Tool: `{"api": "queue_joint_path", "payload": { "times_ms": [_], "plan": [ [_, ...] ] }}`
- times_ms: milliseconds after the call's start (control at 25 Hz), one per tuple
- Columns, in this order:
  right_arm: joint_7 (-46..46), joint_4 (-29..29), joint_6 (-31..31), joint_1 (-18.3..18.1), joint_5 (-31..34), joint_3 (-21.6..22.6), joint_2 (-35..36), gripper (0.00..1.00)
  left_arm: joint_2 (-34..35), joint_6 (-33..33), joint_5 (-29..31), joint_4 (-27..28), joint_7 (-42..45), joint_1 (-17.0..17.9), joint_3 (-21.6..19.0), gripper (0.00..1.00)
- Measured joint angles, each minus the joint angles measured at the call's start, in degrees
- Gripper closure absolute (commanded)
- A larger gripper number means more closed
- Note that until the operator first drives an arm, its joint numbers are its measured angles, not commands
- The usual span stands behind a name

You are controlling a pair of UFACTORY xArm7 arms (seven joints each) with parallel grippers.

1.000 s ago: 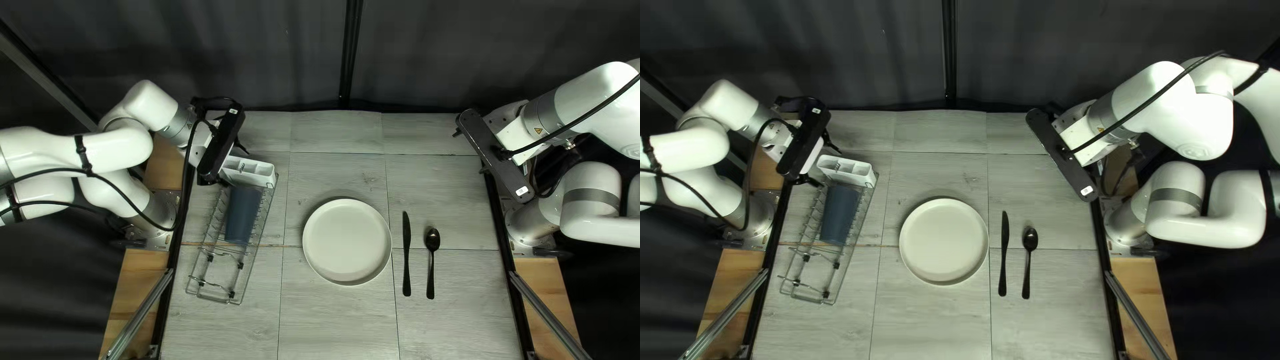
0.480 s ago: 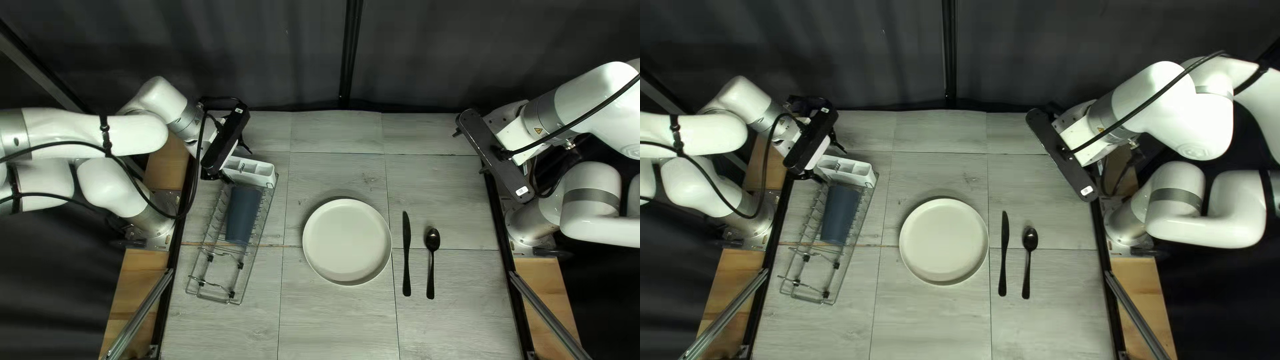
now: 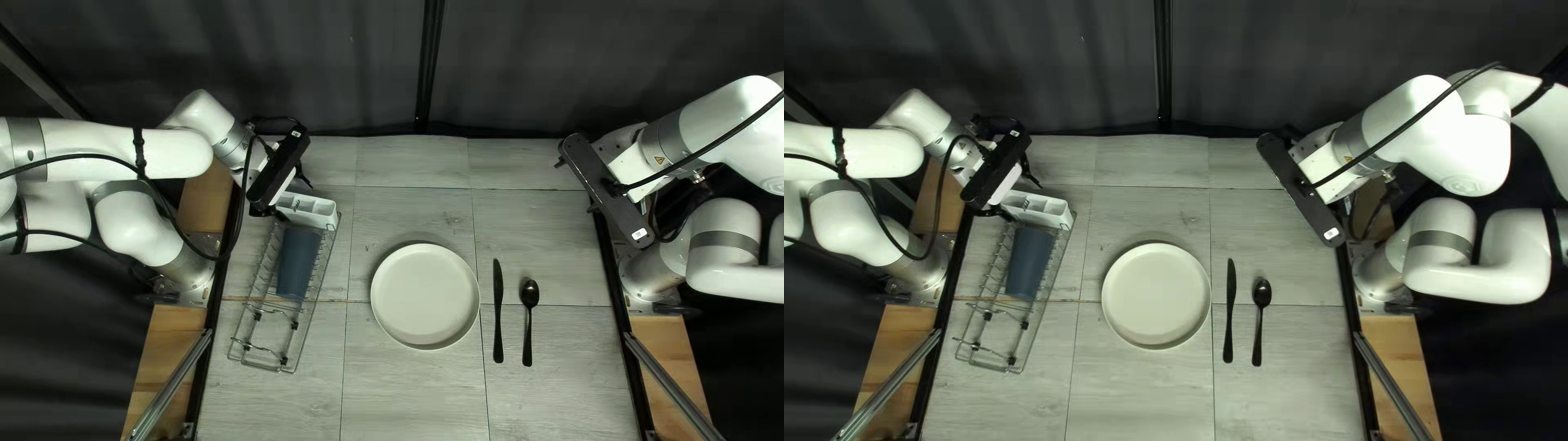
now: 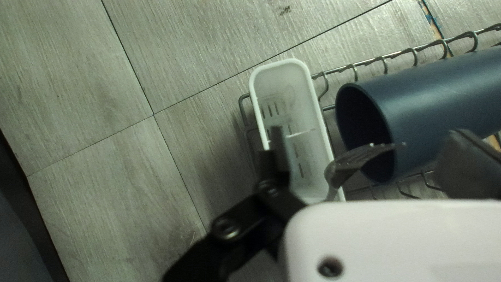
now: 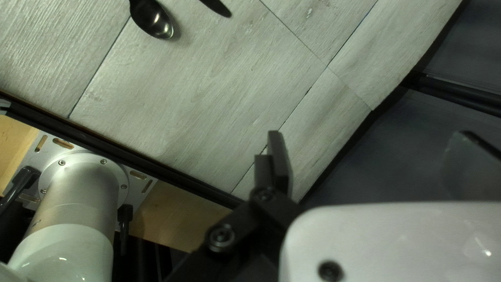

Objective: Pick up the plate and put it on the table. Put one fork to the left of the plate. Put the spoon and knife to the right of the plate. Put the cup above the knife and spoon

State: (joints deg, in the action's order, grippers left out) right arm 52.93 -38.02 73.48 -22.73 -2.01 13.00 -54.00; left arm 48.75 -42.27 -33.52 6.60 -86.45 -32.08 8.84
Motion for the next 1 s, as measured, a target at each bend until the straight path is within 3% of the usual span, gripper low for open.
{"api": "queue_joint_path", "payload": {
  "times_ms": [520,1000],
  "plan": [
    [0.0,0.0,0.0,0.0,0.0,0.0,0.0,0.0,5.71,-4.12,0.99,0.99,5.7,-0.78,-3.49,1.0],
    [0.0,0.0,0.0,0.0,0.0,0.0,0.0,0.0,4.93,-9.48,1.91,12.21,19.54,-3.27,-8.42,1.0]
  ]
}}
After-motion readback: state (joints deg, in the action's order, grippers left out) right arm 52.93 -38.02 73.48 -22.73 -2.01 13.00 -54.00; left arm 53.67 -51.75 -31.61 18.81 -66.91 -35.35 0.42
